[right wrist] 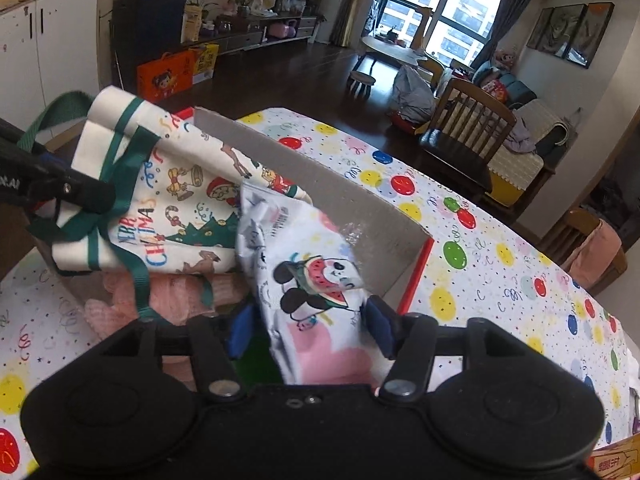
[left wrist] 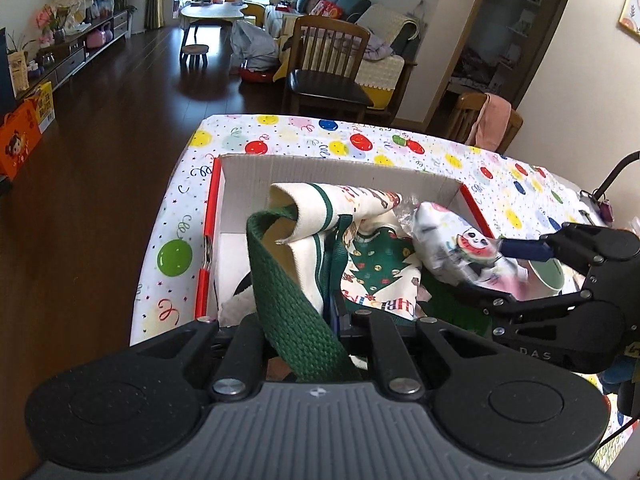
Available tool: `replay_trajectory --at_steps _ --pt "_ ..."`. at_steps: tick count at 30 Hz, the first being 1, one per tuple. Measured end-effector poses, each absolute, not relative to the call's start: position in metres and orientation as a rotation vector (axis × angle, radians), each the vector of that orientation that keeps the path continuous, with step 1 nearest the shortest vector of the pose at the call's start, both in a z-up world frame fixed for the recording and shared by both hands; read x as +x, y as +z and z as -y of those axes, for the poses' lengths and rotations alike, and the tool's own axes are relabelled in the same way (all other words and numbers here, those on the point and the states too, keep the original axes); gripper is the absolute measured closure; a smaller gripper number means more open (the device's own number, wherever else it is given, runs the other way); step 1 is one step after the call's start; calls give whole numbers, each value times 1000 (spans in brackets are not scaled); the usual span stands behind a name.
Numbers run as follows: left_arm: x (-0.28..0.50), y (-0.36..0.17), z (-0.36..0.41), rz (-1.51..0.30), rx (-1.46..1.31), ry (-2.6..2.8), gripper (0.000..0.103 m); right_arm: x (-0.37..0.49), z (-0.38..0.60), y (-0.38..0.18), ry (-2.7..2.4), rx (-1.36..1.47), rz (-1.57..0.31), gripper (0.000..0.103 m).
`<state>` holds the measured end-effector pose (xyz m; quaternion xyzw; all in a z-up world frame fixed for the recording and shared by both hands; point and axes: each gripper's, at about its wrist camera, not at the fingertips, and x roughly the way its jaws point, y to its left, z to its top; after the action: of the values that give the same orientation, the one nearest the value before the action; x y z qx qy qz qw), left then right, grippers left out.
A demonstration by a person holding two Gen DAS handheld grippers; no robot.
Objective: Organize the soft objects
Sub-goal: 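Carry the tote bag and snack packet into the red box with both grippers, then open both grippers to release the tote bag and snack packet into the box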
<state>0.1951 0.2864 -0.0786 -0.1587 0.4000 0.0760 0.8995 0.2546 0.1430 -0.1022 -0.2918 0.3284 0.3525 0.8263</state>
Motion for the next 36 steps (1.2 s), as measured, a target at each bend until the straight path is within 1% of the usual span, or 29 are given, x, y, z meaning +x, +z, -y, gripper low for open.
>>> replay_trajectory --at_steps 3,7,10,12,15,16,17,19,24,34,36 --pt "193 -79 -285 -836 -326 161 91 251 -141 -98 762 -608 -686 40" --pt "187 -79 -283 -842 -337 158 91 250 -136 -95 775 -583 -694 39" --pt "183 -79 -281 -848 -335 162 90 249 -132 -92 780 -557 -705 36" --pt "181 -80 -279 -854 -332 168 87 248 -129 -91 782 -541 -710 35" --pt "178 -82 -277 -865 -325 174 76 248 -122 -87 784 -514 -716 34" --pt "177 -82 -277 -866 -324 176 69 248 -121 -86 784 -504 -719 34" --pt "176 -82 -276 -868 -322 178 50 248 -119 -84 786 -496 -720 33" --pt "173 -82 -275 -867 -319 182 27 248 -114 -81 787 -478 -719 31" --pt "161 -76 -275 -832 -324 200 27 243 -100 -69 801 -397 -721 29" --pt "137 -44 -258 -751 -262 225 27 224 -59 -31 837 -242 -675 16" --pt "134 -36 -252 -732 -241 219 24 220 -50 -25 836 -217 -666 14"
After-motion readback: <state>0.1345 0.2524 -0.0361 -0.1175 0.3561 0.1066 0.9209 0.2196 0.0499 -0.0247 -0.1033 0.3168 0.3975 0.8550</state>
